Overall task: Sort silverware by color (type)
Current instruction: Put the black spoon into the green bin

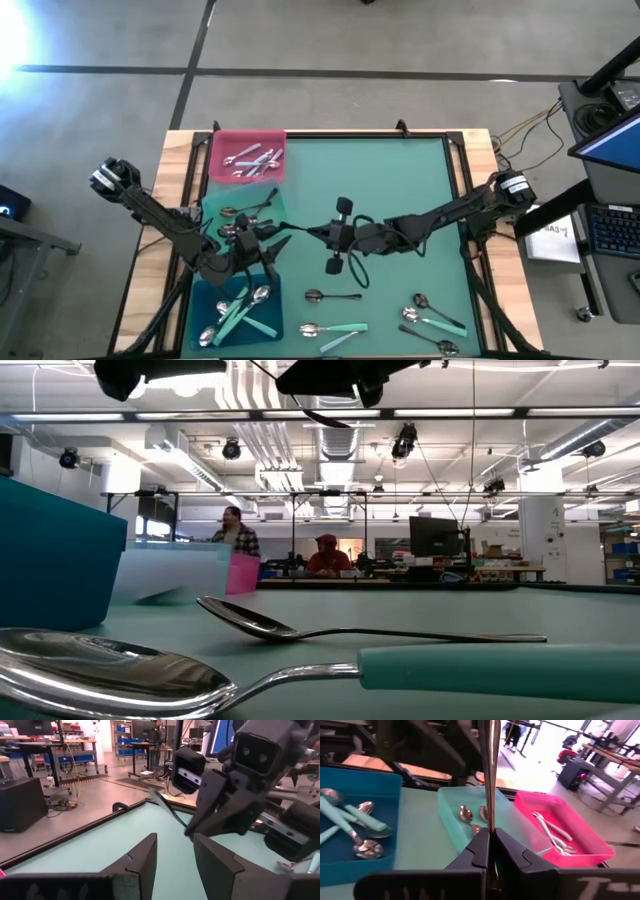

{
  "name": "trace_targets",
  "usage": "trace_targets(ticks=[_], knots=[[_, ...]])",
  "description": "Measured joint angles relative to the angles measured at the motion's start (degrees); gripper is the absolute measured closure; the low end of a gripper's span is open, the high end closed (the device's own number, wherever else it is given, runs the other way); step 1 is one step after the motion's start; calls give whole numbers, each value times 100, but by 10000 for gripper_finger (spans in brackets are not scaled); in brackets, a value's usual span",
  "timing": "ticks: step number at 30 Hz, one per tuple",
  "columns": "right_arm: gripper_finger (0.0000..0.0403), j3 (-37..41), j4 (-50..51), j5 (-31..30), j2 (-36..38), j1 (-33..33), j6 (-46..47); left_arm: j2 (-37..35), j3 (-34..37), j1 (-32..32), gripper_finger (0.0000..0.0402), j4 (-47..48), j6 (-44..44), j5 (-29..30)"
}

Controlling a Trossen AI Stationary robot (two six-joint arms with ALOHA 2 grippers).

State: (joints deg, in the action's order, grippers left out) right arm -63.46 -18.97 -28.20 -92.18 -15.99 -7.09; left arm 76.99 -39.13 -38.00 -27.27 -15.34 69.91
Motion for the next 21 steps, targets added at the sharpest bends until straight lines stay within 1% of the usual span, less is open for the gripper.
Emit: trace_targets(ticks=[3,8,14,17,21], knots=[[394,0,-3,35,-5,-2,-22,0,-54,5,288,1,52,7],[394,0,-16,404,-7,0,-59,0,-182,24,288,-21,104,7],[394,0,-22,422,-7,0,-124,0,-241,38,292,-23,264,4],[394,0,-23,421,-7,0,-130,0,-241,41,317,-21,266,0],[395,0,-25,407,-7,0,-157,0,-241,46,383,-34,265,-56]])
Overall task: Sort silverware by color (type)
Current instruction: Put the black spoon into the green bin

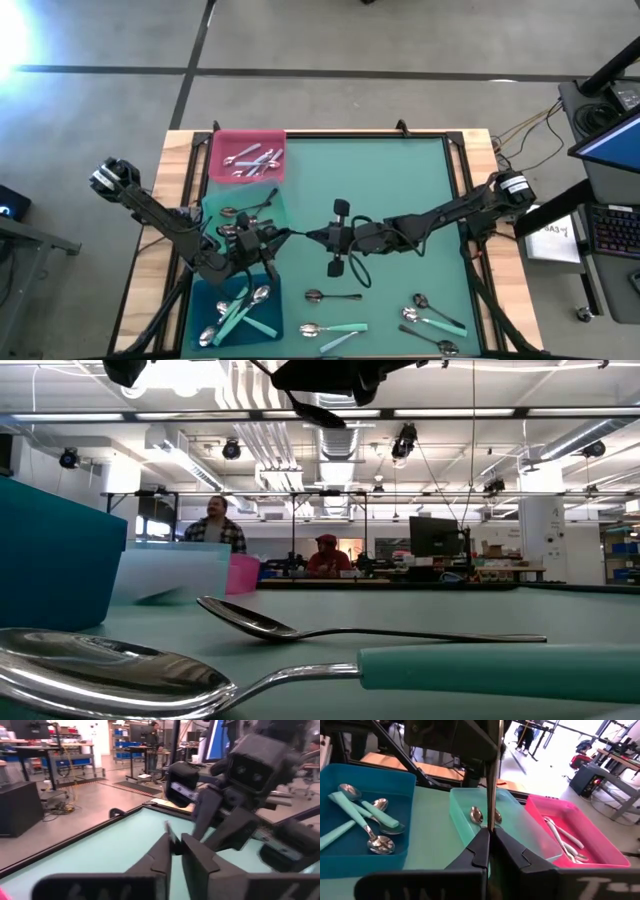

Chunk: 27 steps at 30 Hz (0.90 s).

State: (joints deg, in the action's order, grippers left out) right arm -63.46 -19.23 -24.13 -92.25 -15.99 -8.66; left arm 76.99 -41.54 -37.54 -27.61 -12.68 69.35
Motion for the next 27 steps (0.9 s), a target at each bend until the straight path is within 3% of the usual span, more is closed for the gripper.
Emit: trace_targets(ticks=[9,18,23,27], knots=[[388,0,112,5,-2,2,92,-12,0,50,400,-106,468,-337],[318,0,599,12,155,-6,277,-238,0,124,401,22,1172,-198],[280,0,1262,-20,389,-2,936,-527,2,193,401,861,1224,-150],[266,0,2177,204,558,-2,2133,-860,2,278,401,2168,870,-154]])
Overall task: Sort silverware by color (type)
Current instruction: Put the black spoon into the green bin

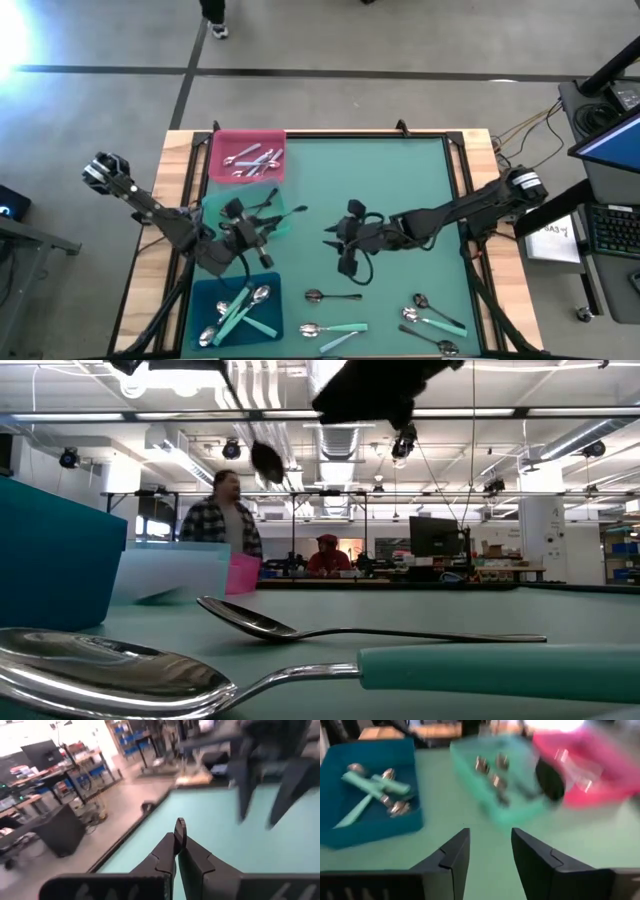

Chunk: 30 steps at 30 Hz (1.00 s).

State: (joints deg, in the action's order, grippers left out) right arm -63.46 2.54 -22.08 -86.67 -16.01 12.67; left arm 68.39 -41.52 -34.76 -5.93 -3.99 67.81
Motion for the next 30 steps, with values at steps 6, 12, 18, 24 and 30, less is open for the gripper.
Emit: trace_targets(ticks=[6,12,18,24,30], knots=[[271,2,1044,1293,32,-13,1490,-576,0,163,401,3076,-2090,-873],[283,2,1135,2219,-38,-211,2131,-981,-64,232,401,5104,-3414,-1931],[281,2,1214,2708,-73,-474,2639,-1007,-580,324,401,6260,-3572,-3163],[278,2,1237,2708,-77,-671,3049,-642,-1479,518,401,7856,-3497,-3745],[284,2,1251,2701,-77,-800,3132,-181,-1738,760,401,8206,-3382,-4637]])
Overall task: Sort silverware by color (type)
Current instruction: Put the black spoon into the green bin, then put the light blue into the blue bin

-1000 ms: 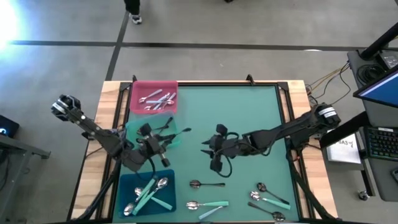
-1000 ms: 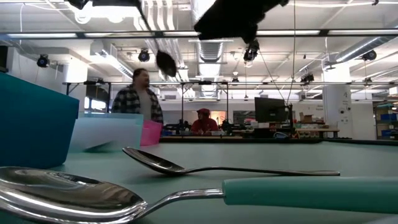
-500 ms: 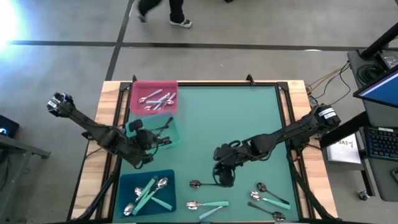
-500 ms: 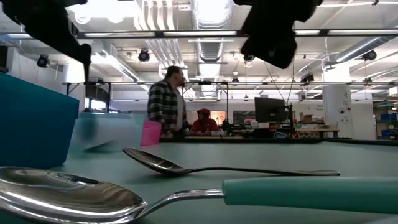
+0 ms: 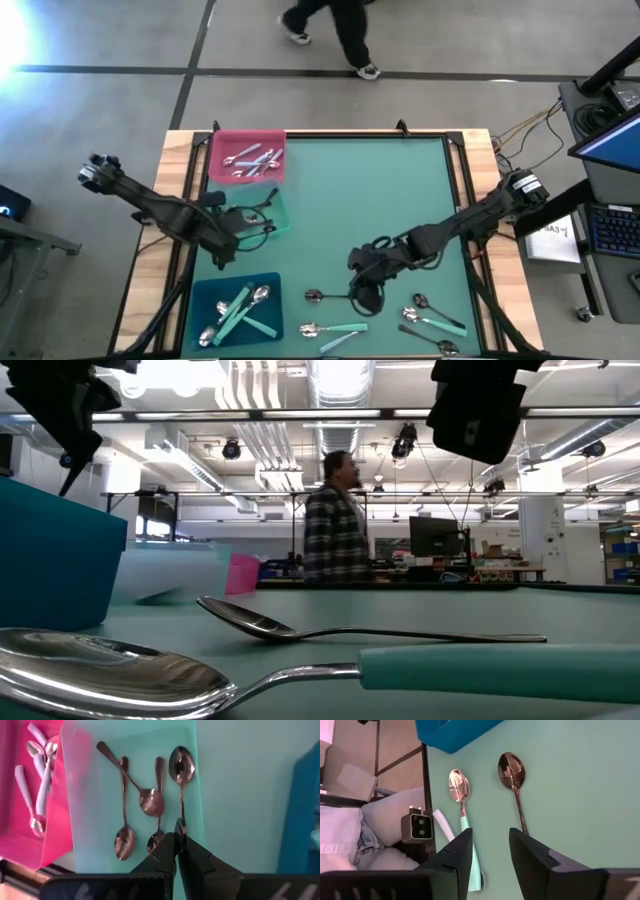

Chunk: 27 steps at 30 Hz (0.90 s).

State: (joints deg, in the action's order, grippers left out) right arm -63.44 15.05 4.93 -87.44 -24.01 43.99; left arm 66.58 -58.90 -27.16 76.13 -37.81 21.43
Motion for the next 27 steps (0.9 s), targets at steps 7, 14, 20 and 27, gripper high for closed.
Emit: trace_targets(ticks=[7,14,20,27], knots=[[270,0,31,-23,0,-105,151,526,59,12,381,-43,-19,210],[260,-2,2,-109,-179,-214,245,875,59,18,330,-700,-2,444],[272,-9,-58,-105,-685,-264,111,978,102,-57,298,-1967,-406,1373],[284,-375,-73,-102,-1317,-470,-80,884,153,-637,294,-4090,88,1512]])
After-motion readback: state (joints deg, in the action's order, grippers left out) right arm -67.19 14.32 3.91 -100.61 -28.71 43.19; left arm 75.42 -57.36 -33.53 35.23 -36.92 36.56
